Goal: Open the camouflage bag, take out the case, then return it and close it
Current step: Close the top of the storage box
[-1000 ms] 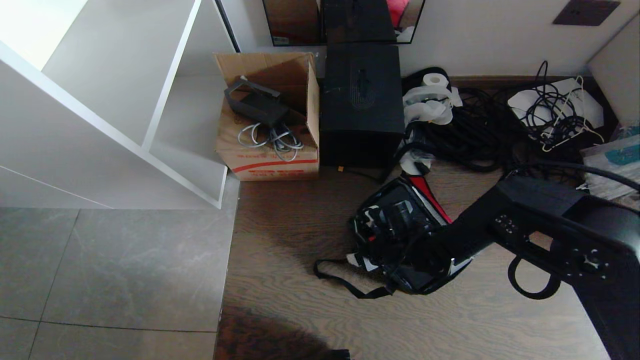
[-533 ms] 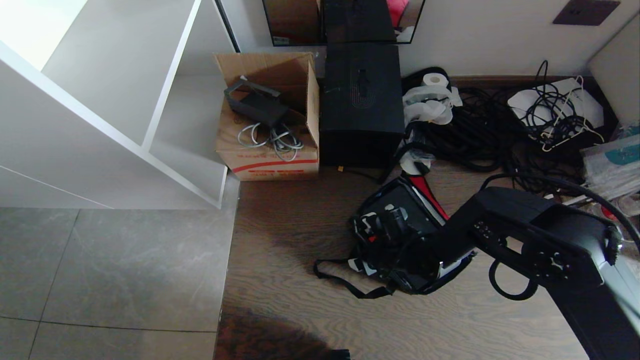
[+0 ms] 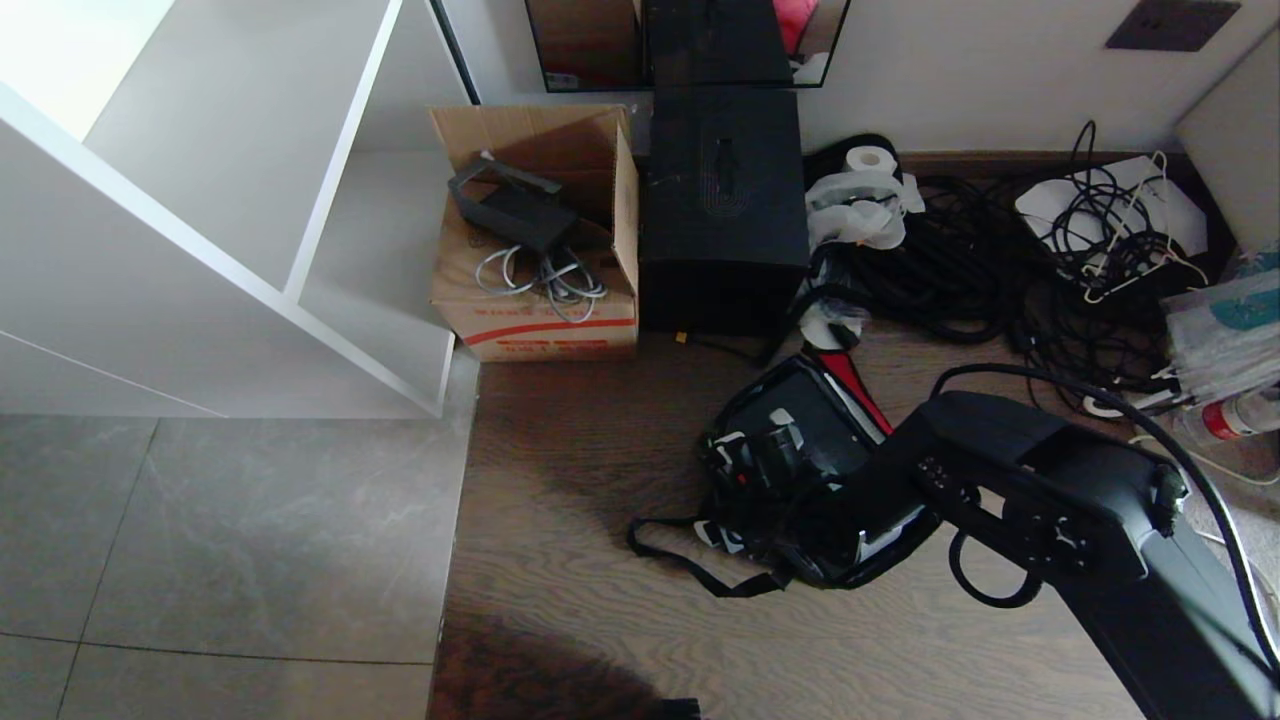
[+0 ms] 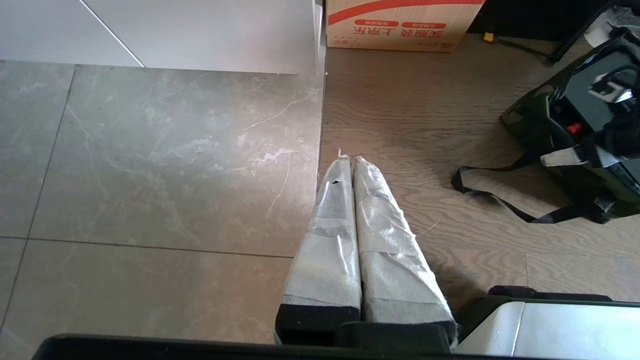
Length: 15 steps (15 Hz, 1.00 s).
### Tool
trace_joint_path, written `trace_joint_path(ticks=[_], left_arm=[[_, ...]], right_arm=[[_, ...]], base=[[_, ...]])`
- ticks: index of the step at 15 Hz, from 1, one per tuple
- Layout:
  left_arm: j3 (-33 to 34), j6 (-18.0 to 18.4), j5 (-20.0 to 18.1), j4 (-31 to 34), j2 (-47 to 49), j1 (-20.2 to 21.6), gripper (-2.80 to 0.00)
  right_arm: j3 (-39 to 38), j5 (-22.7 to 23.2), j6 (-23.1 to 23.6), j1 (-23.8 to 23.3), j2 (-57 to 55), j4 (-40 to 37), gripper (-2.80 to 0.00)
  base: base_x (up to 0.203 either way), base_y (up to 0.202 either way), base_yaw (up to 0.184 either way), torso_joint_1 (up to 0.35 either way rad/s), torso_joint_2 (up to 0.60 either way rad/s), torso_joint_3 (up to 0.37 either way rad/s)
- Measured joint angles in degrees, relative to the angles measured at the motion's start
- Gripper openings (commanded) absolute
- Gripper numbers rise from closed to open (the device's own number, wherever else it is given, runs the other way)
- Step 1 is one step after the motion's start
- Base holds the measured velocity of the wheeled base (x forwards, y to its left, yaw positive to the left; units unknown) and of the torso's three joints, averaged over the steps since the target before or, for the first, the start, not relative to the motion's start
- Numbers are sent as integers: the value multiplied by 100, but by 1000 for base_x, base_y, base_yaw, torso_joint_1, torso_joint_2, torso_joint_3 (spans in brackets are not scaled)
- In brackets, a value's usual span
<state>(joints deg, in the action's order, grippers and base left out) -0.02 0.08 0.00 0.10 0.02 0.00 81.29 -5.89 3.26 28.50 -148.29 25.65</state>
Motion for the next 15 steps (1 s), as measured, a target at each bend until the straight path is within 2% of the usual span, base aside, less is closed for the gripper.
trace_joint_path(ticks=[2,6,10,12,15], left_arm=[[0,1,0,0,0,0,-280],[0,1,-2,0,0,0,-280],[2,0,-1,0,0,0,-280],[2,-1,0,0,0,0,-280],[2,1,0,-2,0,0,-280]], right_arm=[[183,19,-143,4,-81,-33,0],[515,51,-820,187,-247,-191,0],[621,440,-1341,327,-144,-721,0],[652,420,-1186,347,-85,-895,0],[578,110,-283,341,-47,-920,0]], base=[[0,0,0,0,0,0],[0,0,0,0,0,0],[0,0,0,0,0,0],[0,0,0,0,0,0],[0,0,0,0,0,0]])
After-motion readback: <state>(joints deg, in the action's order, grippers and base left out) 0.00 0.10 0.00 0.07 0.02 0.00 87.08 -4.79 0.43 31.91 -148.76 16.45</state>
